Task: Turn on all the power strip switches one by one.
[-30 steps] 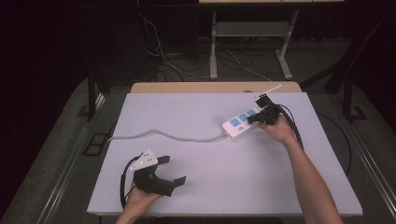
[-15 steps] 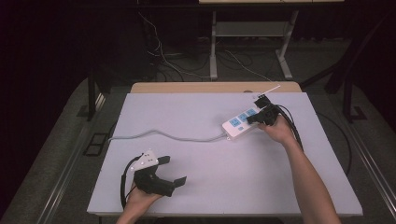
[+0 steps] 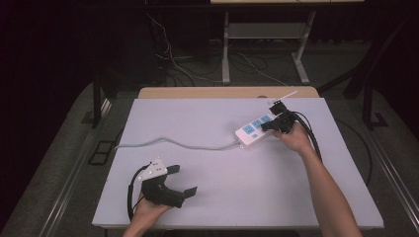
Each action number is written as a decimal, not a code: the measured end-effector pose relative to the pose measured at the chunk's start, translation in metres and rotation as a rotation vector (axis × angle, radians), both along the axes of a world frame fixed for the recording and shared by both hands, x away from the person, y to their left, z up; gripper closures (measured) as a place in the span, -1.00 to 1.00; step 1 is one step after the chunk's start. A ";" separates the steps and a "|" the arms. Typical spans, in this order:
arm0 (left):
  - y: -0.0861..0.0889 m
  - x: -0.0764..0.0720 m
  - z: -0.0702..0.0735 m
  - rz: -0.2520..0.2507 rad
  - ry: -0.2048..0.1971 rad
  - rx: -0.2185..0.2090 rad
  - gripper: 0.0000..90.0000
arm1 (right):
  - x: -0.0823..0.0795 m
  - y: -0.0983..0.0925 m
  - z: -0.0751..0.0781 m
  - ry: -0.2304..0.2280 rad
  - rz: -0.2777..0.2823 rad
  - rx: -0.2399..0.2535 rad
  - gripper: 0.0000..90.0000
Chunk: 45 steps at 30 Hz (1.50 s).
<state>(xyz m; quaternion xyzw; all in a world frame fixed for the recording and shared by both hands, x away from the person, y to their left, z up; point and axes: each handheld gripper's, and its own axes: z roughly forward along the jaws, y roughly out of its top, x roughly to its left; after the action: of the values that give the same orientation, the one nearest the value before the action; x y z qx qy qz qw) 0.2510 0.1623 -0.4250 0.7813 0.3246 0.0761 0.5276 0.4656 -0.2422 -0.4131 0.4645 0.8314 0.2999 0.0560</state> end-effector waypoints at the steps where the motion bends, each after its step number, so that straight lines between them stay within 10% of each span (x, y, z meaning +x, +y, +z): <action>1: 0.000 0.000 0.000 0.000 0.001 0.000 -1.00 | 0.000 0.000 0.000 0.001 -0.003 0.001 1.00; 45: -0.001 0.003 -0.003 0.009 0.018 0.000 -1.00 | 0.014 -0.048 0.038 -0.027 -0.045 0.071 1.00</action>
<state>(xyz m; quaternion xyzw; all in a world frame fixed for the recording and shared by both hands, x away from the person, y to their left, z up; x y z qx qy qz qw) 0.2544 0.1613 -0.4282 0.7805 0.3328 0.0713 0.5243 0.4791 -0.2903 -0.3752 0.4806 0.8087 0.3343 0.0575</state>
